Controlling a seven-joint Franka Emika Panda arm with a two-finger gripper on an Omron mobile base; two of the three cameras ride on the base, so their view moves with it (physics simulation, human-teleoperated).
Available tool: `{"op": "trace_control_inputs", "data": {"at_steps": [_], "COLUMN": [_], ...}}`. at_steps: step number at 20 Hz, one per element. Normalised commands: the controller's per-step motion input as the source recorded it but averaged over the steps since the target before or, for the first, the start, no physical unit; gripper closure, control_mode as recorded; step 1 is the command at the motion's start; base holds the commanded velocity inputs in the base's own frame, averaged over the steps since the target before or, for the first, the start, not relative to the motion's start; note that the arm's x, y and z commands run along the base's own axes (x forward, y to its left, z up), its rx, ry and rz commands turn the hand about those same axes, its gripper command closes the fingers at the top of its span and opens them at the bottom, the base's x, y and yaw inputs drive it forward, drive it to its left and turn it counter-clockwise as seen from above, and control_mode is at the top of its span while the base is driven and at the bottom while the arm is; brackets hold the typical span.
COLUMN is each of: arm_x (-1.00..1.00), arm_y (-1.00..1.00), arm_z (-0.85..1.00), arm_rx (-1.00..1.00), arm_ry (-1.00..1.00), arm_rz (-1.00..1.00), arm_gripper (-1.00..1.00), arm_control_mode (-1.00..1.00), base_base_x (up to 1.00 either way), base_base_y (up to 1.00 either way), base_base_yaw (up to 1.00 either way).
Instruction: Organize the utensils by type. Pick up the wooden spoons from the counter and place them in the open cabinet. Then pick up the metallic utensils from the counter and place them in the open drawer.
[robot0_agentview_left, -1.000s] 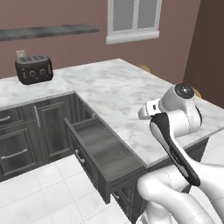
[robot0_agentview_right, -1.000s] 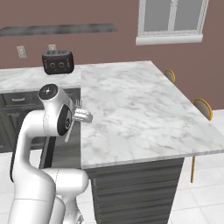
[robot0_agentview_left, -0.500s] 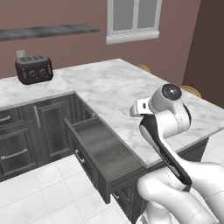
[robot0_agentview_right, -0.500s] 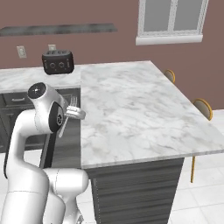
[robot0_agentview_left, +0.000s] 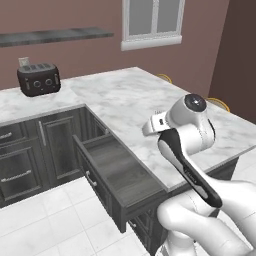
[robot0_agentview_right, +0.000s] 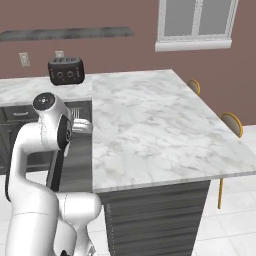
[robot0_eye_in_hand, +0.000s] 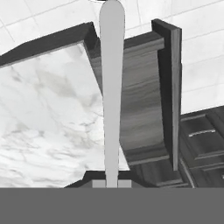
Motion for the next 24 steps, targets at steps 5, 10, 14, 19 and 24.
{"op": "trace_control_inputs", "data": {"at_steps": [5, 10, 14, 19, 24], "arm_x": [0.01, 0.17, 0.42, 0.61, 0.56], "arm_y": [0.58, 0.65, 0.3, 0.06, 0.01], "arm_z": [-0.24, -0.37, -0.3, -0.37, -0.65], "arm_rx": [-0.05, -0.09, -0.07, -0.02, -0.01], "arm_ry": [0.02, 0.12, 0.18, 0.15, 0.04], "arm_rz": [0.21, 0.05, 0.01, 0.01, 0.03], "arm_gripper": [1.0, 1.0, 1.0, 1.0, 1.0], "arm_control_mode": [-1.0, -1.0, -1.0, -1.0, -1.0], "base_base_x": [0.0, 0.0, 0.0, 0.0, 0.0], "base_base_y": [0.0, 0.0, 0.0, 0.0, 0.0], "base_base_yaw": [0.0, 0.0, 0.0, 0.0, 0.0]}}
